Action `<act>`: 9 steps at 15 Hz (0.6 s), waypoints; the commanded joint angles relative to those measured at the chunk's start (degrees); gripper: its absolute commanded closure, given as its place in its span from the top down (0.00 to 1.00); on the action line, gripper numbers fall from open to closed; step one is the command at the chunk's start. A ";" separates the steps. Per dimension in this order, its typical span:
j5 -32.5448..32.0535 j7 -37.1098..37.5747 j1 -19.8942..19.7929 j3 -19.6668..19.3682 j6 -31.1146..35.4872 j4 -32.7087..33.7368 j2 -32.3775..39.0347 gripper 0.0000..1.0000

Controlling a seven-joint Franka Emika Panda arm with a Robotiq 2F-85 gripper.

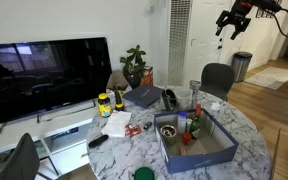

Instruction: Pick up the clear frost cold cup and put it on the right side of the table

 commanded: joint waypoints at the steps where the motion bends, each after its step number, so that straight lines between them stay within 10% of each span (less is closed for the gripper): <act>1: -0.11 0.06 0.34 -0.23 -0.15 0.16 -0.17 1.00; 9: -3.98 16.53 0.78 6.93 12.42 -3.53 10.08 1.00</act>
